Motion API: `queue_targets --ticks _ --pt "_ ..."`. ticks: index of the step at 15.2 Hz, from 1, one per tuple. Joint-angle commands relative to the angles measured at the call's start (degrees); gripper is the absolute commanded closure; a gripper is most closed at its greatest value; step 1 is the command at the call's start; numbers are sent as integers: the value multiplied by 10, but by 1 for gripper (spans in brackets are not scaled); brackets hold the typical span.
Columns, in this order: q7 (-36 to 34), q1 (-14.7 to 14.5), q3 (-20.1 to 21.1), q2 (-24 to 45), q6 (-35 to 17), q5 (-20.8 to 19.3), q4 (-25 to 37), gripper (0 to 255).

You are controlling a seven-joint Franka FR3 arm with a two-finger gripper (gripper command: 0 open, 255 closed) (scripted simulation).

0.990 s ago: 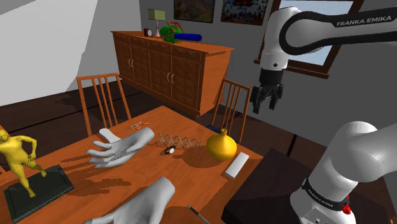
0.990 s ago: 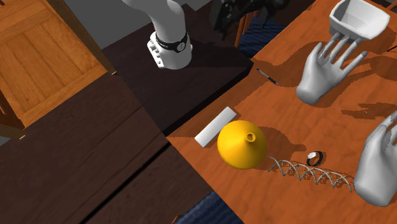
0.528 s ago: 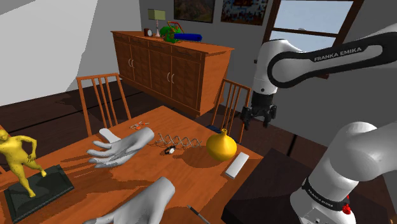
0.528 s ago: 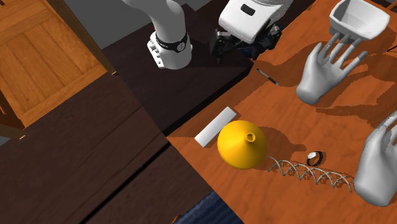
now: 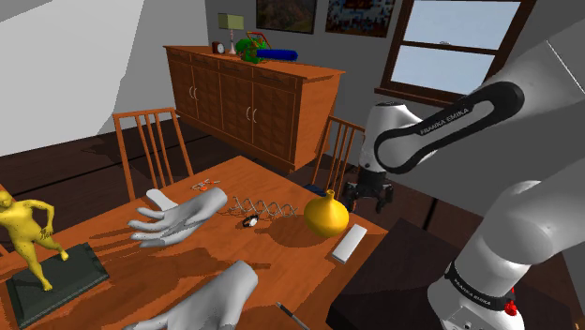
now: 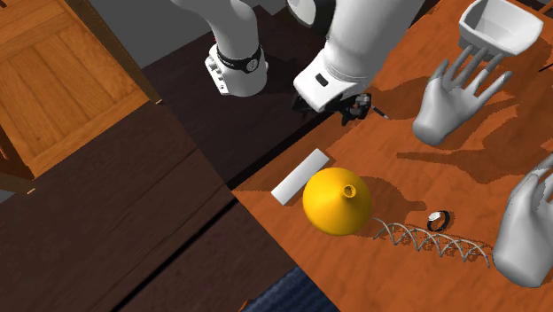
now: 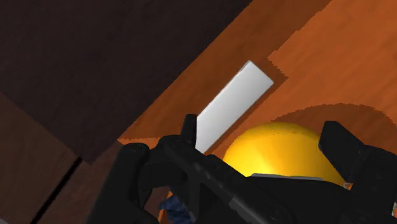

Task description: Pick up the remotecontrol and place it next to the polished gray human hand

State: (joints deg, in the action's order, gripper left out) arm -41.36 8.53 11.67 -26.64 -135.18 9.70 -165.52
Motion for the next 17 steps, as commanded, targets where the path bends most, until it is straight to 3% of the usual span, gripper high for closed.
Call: queue_targets --ticks 1,4,6,8,9,10,12,13,14,17 --pt "-40 12 16 53 -68 2 -8 0" --pt "-103 38 38 141 -166 -13 -11 0" --pt "-159 63 52 204 -230 -44 -8 0" --pt "-243 90 56 271 -290 -116 0 0" --pt "-302 96 43 306 -317 -174 7 0" --pt "-366 87 15 340 -341 -240 17 0" --pt "-476 28 -72 405 -386 -340 40 0" --pt "-519 -5 -114 436 -408 -370 52 0" --pt "-520 -13 -121 440 -412 -368 54 0" --pt "-585 -19 -144 480 -434 -448 73 0"
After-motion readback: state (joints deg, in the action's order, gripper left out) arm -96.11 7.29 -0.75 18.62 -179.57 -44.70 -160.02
